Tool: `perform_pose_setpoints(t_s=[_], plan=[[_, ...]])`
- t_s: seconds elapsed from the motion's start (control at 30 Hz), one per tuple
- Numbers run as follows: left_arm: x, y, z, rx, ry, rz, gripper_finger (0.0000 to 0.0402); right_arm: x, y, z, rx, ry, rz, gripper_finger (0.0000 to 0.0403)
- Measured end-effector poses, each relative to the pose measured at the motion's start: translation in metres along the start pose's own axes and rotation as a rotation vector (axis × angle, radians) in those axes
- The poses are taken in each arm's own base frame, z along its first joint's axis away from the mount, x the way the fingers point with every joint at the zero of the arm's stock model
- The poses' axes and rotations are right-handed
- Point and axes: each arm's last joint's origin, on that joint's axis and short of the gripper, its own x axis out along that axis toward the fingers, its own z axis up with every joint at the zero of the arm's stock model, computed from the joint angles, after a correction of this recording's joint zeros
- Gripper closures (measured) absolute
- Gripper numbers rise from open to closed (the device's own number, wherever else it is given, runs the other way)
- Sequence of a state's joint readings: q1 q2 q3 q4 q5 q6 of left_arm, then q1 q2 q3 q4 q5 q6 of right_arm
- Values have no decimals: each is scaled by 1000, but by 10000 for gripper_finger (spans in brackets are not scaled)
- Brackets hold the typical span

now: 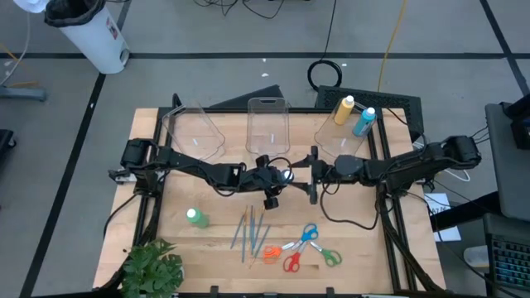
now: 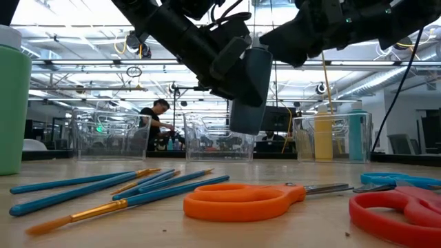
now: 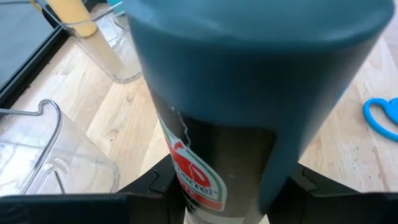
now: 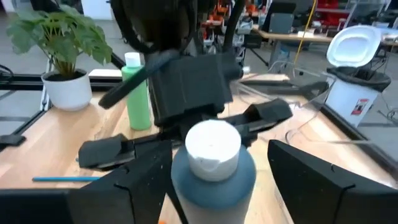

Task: Pick & Place Paint Supplies
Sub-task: Put the blue paint bottle into the right transparent bin

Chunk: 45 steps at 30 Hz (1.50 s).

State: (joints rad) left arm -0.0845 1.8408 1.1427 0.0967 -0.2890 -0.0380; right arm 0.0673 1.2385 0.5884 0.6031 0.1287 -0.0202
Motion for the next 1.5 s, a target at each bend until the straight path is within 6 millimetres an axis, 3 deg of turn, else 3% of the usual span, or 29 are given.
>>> perform_pose_setpoints(t_s=[0.6, 0.93, 1.1, 1.23, 1.5], plan=[[0, 0, 1, -24, -7, 0, 240, 0, 0, 0, -23, -5, 2, 304], [-6, 2, 6, -72, -29, -3, 104, -4, -3, 2, 3, 8, -8, 317], [-32, 9, 25, -17, -87, -3, 58, -25, -19, 19, 12, -27, -69, 317], [-55, 15, 37, 17, -118, -10, 40, -53, -33, 30, 14, -2, -199, 317], [-57, 23, 15, 22, -188, -90, 32, -108, -51, 37, -7, 46, -557, 317]])
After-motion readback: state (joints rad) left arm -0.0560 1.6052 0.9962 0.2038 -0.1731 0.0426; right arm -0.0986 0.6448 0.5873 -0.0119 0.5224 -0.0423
